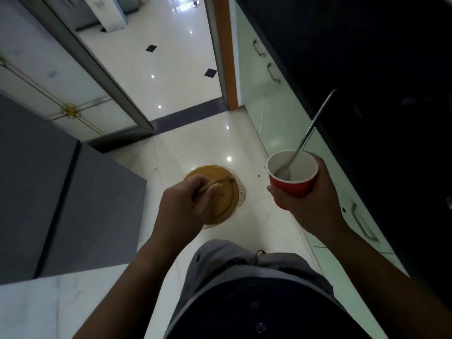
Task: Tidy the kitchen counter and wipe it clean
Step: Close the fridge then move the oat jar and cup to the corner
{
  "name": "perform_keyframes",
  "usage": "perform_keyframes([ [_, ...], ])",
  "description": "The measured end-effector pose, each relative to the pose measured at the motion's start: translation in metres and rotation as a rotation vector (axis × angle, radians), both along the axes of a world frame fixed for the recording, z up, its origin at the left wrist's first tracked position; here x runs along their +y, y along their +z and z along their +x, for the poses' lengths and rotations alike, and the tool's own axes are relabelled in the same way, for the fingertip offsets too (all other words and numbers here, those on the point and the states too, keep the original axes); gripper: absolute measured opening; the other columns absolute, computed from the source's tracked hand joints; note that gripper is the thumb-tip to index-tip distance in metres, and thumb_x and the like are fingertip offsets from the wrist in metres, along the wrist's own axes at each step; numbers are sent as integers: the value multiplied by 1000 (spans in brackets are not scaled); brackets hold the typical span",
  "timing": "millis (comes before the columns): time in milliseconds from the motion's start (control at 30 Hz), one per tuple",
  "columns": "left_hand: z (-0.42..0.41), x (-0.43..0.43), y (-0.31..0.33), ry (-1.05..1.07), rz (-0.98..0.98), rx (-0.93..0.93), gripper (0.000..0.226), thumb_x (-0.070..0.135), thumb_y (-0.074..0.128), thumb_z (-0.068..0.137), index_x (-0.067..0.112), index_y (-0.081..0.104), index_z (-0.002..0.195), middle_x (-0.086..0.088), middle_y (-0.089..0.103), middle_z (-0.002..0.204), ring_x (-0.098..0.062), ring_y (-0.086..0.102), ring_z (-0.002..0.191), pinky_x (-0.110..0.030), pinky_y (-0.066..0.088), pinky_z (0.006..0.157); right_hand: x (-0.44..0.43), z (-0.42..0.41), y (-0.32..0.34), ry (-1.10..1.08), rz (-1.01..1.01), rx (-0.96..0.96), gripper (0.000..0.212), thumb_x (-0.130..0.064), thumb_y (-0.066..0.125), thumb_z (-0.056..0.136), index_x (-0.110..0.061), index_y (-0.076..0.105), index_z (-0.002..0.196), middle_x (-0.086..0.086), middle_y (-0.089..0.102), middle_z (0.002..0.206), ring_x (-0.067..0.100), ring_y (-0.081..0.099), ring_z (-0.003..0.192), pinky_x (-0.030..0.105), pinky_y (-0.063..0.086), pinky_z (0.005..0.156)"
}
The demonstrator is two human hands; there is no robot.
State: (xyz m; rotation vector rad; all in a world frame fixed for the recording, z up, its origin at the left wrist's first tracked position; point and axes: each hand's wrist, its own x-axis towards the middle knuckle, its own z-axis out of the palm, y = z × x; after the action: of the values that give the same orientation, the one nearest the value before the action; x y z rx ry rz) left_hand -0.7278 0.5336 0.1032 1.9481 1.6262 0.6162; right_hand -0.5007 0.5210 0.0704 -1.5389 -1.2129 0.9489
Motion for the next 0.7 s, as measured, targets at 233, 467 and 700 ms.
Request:
perform_keyframes([
  [233,8,134,-9,-33,-4,-25,23,45,55,86,24,61,90,11,59,77,-4,57,73,-15,41,59,104,4,-10,-63,-69,1,76,-24,83,61,-36,35,119,-27,47,105,-20,46,97,1,44,70],
  [467,2,294,-3,-175,25,-107,21,46,54,82,26,61,85,14,60,73,-6,60,71,-20,49,57,236,-9,-5,-172,-132,19,75,-24,83,62,-44,36,116,-26,47,108,1,50,102,19,47,79],
  [700,-1,439,12,-260,100,-107,29,48,53,82,20,61,79,14,58,68,-9,59,66,-23,50,53,351,-26,2,-307,-150,87,75,-25,84,61,-48,36,114,-26,49,109,-7,49,102,11,43,74],
])
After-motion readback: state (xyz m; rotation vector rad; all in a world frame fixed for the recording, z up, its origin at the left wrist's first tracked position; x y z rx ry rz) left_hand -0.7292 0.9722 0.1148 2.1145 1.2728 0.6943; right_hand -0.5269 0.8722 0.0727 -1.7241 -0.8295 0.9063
